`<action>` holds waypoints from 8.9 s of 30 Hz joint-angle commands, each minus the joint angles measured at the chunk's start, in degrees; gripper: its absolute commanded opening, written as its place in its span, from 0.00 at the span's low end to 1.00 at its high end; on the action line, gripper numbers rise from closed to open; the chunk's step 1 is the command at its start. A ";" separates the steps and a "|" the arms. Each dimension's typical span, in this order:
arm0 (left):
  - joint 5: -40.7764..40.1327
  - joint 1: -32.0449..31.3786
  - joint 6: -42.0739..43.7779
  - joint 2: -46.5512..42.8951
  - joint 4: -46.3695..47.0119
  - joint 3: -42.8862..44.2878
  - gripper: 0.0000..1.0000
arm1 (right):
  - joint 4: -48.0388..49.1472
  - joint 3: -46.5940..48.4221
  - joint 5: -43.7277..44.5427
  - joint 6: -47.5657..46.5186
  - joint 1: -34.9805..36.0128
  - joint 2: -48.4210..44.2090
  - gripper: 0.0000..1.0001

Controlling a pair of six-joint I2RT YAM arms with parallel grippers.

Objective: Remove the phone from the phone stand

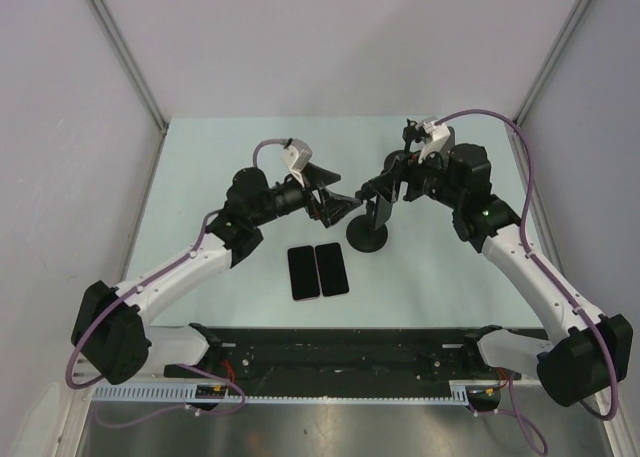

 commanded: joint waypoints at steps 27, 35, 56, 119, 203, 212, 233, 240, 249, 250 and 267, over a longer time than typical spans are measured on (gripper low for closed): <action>-23.25 -9.39 3.44 -6.57 -8.01 -0.94 0.15 | 5.03 9.55 24.56 14.19 20.32 2.32 0.00; -27.56 -8.07 3.00 -11.22 -13.01 -3.23 0.00 | 8.37 9.64 20.00 13.67 20.32 3.29 0.48; -13.33 22.34 -10.54 -19.49 -36.93 -20.63 0.01 | -3.05 9.56 22.89 4.09 13.29 -0.32 1.00; -3.39 26.30 -19.86 -4.81 -27.35 -30.31 0.85 | 0.81 6.21 16.74 4.61 9.86 6.54 1.00; -51.28 15.84 12.84 -34.61 -41.85 -14.13 1.00 | 3.62 32.20 32.02 -8.85 1.69 35.35 0.00; -52.87 16.02 12.93 -35.40 -41.41 -14.75 1.00 | 7.93 40.40 41.79 -4.54 0.28 45.90 0.00; -58.40 16.02 6.60 -45.41 -41.32 -13.17 1.00 | 4.32 30.85 40.82 -5.14 2.04 27.21 0.93; -64.99 16.02 8.62 -54.72 -41.32 -6.59 1.00 | 3.71 18.28 45.65 -5.32 -0.07 10.60 1.00; -74.93 16.02 12.57 -61.41 -40.45 -3.94 1.00 | 7.47 0.16 53.47 -8.05 -2.09 -10.94 1.00; -76.50 16.02 13.01 -61.67 -40.27 -3.94 1.00 | 7.67 -1.16 54.00 -8.04 -2.27 -14.00 1.00; -72.57 16.02 14.16 -62.12 -38.60 -5.17 1.00 | 8.19 -9.78 53.83 -1.81 -3.41 -22.47 1.00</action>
